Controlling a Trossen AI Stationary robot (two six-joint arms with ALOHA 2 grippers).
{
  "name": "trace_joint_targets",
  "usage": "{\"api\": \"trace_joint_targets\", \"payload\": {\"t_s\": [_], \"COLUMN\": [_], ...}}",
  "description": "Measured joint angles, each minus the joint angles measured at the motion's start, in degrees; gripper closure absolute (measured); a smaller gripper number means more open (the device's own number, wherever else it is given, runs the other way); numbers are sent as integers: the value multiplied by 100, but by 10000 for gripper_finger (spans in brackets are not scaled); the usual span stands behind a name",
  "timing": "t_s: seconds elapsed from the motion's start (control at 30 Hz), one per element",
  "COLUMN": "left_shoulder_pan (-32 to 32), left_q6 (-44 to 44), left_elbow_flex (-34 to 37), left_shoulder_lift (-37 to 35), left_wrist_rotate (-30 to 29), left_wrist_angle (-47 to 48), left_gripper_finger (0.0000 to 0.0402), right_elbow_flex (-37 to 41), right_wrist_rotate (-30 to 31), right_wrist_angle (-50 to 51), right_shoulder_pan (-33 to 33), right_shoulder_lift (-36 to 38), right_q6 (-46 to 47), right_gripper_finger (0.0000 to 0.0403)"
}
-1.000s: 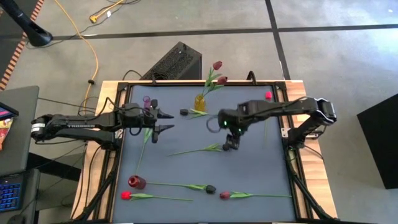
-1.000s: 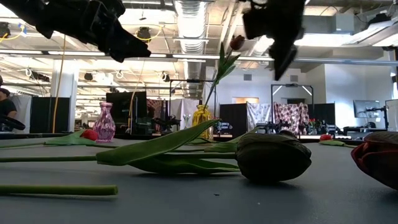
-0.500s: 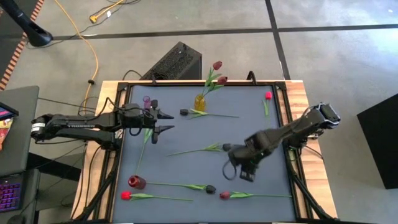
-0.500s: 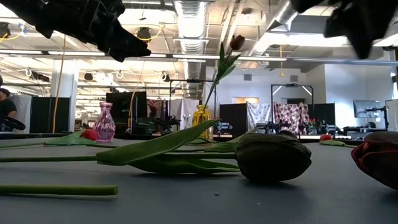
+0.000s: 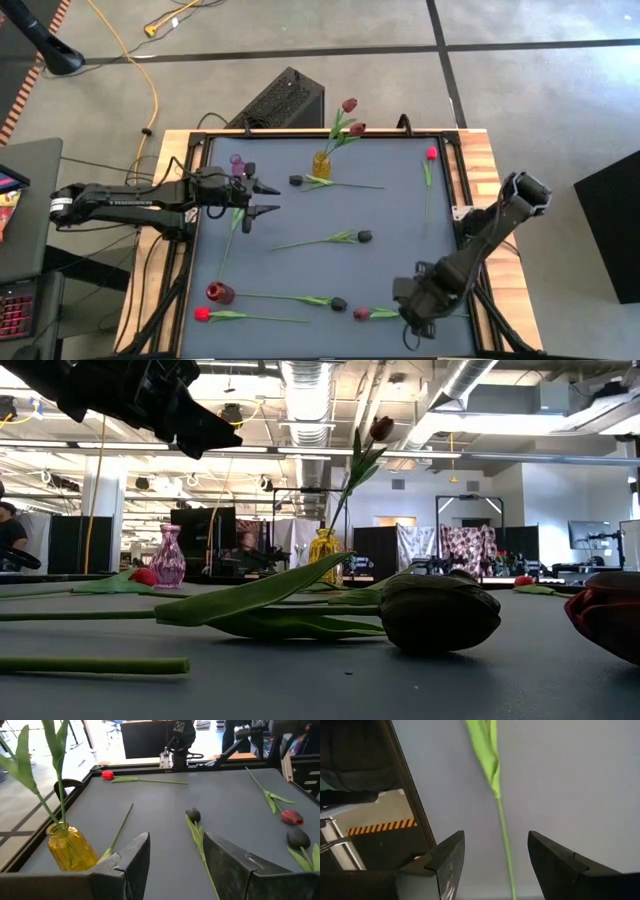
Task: Sort flowers into vase by color
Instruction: Put the dark red flower into the yellow vase
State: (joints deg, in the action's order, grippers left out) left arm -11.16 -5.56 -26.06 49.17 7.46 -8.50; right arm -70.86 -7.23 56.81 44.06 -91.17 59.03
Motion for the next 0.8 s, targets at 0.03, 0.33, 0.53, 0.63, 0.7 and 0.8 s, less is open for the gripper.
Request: {"api": "trace_joint_targets", "payload": {"t_s": [0.03, 0.33, 0.53, 0.63, 0.7, 0.8], "left_shoulder_pan": [0, 0, 0, 0, 0, 0], "left_q6": [0, -2, -23, -82, -91, -134], "left_elbow_flex": [0, 0, 0, 0, 0, 0], "left_shoulder_lift": [0, 0, 0, 0, 0, 0], "left_wrist_rotate": [0, -10, -35, -44, -46, -53], "left_wrist_angle": [0, -132, -213, -219, -257, -274], "left_gripper_finger": [229, 229, 229, 229, 229, 229], "right_elbow_flex": [107, 256, 256, 256, 259, 271], "right_wrist_rotate": [0, -2, -249, -487, -561, -575], "right_wrist_angle": [-137, -390, -850, -892, -887, -867], "right_shoulder_pan": [77, 167, 113, 117, 117, 83], "right_shoulder_lift": [-50, -1007, -1509, -1681, -1698, -1688], "right_q6": [47, -386, -672, -797, -819, -837], "right_gripper_finger": [159, 159, 160, 172, 194, 247]}}
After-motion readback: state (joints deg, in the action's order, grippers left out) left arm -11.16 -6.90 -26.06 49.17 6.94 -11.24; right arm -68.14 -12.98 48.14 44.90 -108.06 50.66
